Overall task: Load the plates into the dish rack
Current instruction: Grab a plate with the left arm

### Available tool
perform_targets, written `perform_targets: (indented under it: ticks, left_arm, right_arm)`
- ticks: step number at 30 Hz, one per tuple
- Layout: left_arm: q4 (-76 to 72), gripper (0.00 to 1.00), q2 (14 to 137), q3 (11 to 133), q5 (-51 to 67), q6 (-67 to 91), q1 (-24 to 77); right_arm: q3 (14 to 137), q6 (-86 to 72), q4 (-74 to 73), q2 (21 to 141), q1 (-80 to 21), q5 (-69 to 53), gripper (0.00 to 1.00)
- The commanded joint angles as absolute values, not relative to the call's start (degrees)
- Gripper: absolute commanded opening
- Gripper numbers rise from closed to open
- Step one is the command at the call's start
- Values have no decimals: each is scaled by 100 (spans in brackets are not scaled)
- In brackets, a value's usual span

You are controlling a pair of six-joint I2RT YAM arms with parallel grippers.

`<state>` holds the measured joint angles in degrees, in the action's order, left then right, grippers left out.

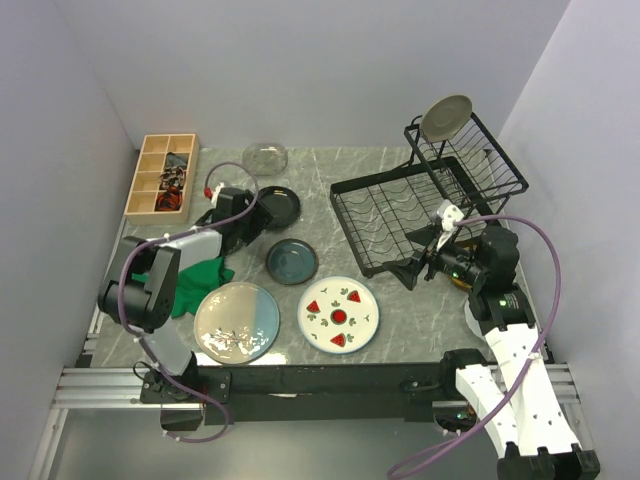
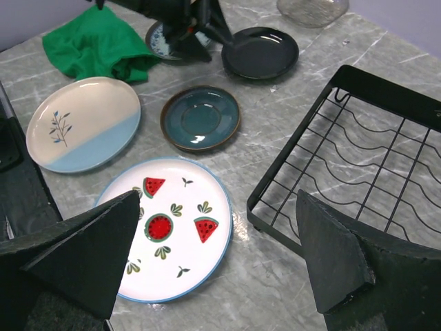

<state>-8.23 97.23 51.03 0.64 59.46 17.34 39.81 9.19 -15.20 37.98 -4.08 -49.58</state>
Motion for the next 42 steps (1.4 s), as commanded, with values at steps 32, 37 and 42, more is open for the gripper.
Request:
perform_targets:
  ticks: [32, 37, 42]
  left_arm:
    - [-526, 23, 11163, 6425, -1002, 6531, 1723]
    - [-1106, 1, 10663, 6144, -949, 5952, 1723]
    - [-1993, 1, 9801, 5591, -1046, 5441, 1714]
  right_arm:
    - [4104, 975, -1433, 3674, -378, -4940, 100]
    - [4105, 993, -1450, 3691, -387, -4940, 100]
    - [4122, 1081, -1503, 3753, -387, -4896, 100]
